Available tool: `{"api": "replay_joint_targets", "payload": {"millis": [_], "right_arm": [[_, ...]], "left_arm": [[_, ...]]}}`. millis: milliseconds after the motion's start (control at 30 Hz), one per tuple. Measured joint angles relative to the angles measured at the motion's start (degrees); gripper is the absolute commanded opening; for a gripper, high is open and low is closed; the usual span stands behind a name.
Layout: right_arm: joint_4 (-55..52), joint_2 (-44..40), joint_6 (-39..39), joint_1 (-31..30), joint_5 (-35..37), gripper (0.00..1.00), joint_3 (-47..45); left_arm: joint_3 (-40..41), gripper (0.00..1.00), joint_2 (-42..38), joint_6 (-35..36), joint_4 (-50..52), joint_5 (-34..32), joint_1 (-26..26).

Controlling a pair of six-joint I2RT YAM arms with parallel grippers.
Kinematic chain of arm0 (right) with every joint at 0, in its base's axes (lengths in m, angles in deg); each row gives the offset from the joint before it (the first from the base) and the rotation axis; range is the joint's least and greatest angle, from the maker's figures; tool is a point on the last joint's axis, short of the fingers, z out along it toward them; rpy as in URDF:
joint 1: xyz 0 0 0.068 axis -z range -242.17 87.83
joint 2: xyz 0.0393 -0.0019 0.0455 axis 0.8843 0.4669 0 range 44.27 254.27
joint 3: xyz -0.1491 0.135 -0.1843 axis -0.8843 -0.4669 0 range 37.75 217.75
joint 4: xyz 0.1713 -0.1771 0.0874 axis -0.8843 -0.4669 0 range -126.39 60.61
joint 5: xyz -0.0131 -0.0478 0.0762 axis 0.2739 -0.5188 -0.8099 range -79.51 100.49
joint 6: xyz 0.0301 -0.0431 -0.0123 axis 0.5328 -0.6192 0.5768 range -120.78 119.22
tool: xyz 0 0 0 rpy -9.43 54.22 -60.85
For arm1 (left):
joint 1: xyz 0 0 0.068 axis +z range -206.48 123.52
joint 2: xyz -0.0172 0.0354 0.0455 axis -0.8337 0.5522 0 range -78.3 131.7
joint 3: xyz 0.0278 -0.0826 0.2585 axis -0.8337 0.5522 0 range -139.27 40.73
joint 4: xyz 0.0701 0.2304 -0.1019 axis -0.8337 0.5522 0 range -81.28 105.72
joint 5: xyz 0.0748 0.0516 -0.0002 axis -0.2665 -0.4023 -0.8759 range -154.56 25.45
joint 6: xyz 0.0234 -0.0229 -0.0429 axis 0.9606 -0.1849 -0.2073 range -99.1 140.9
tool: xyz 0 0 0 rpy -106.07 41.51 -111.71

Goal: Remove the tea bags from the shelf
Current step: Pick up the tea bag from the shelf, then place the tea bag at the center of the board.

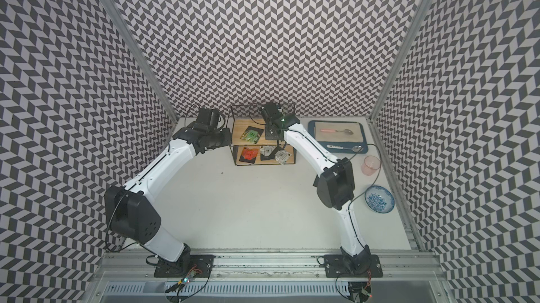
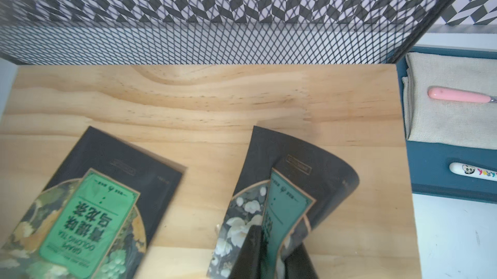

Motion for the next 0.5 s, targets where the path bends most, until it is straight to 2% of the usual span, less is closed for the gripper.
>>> {"api": "replay_joint_targets", "payload": {"millis": [167,500], "right_arm": [[0.0,-4.6,-0.6,-0.3,-0.2,0.16,0.0],[0.6,-21.0,-0.8,-0.3,1.9,0.16,-6.2]], "left_arm": [[0.0,0.17,0.0,0.0,0.0,0.0,0.0],[0.0,0.17,0.0,0.0,0.0,-0.1,0.0]]}}
